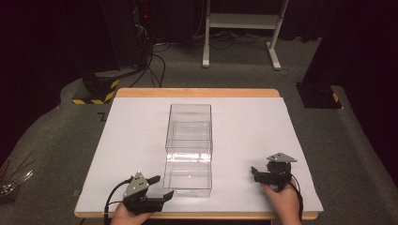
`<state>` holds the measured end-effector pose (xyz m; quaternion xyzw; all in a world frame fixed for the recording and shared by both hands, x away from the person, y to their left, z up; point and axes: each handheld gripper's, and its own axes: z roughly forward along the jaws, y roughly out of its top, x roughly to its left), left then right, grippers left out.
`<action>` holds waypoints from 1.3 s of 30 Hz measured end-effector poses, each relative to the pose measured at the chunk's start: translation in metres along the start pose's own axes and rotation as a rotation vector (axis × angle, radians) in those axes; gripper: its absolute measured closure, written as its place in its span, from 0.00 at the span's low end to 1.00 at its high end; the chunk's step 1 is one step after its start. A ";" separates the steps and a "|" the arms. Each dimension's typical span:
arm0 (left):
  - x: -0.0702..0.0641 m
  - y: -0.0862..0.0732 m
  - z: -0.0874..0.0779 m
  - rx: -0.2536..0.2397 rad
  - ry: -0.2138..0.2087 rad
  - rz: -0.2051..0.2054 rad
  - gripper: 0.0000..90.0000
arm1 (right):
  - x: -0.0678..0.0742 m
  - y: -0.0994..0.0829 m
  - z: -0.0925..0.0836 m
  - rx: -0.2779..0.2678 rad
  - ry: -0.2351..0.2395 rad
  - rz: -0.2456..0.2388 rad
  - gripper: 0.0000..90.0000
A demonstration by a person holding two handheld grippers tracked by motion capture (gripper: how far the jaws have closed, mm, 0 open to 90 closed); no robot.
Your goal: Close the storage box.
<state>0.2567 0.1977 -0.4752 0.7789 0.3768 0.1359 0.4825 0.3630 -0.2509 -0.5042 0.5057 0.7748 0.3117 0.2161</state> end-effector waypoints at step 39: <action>-0.006 0.014 0.019 -0.026 0.036 0.011 0.29 | 0.000 0.000 0.000 0.000 0.000 0.002 0.10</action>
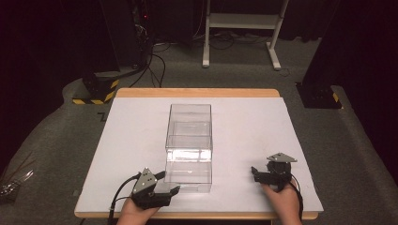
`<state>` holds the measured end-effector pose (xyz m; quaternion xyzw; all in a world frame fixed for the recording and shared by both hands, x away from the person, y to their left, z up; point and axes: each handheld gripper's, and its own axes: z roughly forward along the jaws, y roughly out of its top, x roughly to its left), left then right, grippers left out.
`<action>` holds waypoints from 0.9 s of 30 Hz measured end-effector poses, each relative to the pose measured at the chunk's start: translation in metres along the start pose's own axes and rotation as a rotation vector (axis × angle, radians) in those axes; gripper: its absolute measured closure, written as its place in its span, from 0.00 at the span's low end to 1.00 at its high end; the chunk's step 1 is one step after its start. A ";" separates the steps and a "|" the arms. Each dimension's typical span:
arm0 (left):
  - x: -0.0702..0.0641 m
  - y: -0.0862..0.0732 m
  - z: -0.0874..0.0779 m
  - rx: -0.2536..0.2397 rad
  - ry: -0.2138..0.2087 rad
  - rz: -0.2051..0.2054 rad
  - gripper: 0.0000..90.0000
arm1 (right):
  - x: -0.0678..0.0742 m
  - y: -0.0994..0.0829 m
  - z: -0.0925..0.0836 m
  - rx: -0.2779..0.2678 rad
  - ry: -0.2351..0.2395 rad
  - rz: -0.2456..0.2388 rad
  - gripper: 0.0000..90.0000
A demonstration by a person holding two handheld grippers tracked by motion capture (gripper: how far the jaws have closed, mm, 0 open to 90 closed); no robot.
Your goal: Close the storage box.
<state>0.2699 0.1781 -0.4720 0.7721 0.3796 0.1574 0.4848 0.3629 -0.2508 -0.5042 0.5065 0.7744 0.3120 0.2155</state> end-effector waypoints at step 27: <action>0.010 0.006 0.009 -0.011 0.063 -0.006 0.20 | 0.000 0.000 0.000 0.000 0.001 0.000 0.10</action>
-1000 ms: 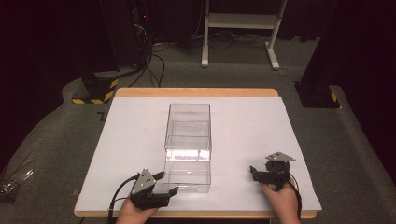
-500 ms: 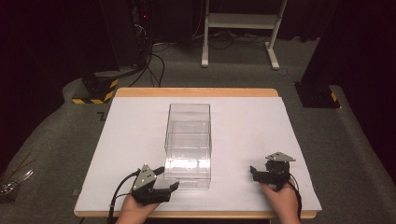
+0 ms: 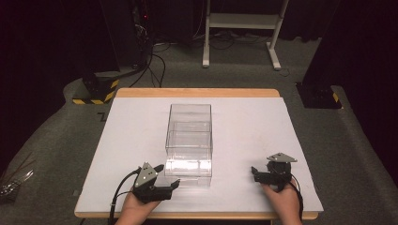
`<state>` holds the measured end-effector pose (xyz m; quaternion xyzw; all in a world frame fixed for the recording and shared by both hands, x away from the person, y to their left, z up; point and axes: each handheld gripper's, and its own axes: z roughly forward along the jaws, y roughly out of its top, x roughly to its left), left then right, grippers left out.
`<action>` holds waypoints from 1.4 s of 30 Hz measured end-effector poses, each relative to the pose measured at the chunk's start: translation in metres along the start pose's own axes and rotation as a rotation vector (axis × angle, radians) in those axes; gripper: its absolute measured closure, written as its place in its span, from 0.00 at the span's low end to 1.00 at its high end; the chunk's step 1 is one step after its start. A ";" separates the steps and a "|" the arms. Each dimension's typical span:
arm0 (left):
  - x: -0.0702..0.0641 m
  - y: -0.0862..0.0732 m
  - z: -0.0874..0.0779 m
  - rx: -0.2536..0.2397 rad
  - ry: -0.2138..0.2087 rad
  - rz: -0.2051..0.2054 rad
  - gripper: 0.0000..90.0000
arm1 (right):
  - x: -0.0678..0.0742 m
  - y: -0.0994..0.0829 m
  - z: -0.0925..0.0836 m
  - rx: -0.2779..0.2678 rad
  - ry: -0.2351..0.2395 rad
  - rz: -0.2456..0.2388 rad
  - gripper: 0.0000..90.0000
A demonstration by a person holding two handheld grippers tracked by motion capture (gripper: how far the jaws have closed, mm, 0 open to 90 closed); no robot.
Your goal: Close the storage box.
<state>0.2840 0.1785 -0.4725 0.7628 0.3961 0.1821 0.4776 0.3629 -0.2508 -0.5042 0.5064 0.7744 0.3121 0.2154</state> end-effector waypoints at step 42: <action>0.019 0.015 0.023 -0.006 0.058 -0.018 0.18 | 0.000 0.000 0.000 0.000 0.000 0.000 0.10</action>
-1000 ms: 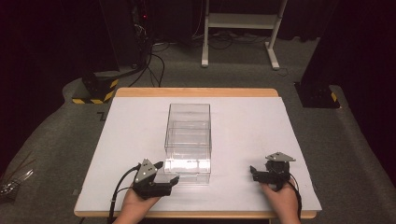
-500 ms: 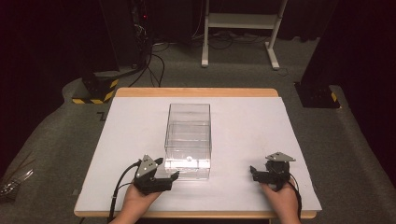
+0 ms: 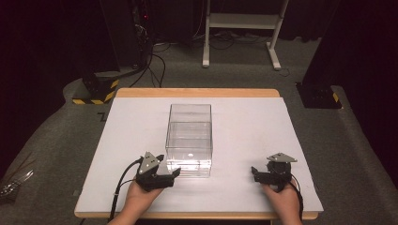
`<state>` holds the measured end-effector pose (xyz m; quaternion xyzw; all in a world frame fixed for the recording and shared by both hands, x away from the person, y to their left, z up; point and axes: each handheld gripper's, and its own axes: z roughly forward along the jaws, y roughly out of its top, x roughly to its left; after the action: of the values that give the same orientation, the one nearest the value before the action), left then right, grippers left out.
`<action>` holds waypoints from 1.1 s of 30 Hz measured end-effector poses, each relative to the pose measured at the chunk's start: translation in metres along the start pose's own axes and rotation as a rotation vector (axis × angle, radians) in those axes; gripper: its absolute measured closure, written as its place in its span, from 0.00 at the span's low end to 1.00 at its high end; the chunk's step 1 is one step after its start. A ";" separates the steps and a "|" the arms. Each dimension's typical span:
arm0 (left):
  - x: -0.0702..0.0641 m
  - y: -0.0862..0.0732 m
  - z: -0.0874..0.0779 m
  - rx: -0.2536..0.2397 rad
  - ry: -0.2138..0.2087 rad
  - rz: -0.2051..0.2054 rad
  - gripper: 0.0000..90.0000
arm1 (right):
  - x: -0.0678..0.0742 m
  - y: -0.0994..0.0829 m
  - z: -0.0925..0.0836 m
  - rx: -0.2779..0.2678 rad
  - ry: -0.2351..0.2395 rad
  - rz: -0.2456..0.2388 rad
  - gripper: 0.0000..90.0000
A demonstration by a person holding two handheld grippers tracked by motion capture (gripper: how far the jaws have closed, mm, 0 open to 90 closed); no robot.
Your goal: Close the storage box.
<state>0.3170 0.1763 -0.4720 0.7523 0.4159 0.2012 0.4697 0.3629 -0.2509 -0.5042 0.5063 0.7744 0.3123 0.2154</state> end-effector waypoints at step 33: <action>0.017 0.012 0.020 -0.011 0.030 -0.036 0.21 | 0.000 0.000 0.000 0.000 0.000 0.000 0.10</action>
<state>0.3460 0.1768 -0.4728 0.7389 0.4352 0.2061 0.4713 0.3629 -0.2509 -0.5042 0.5063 0.7744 0.3124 0.2153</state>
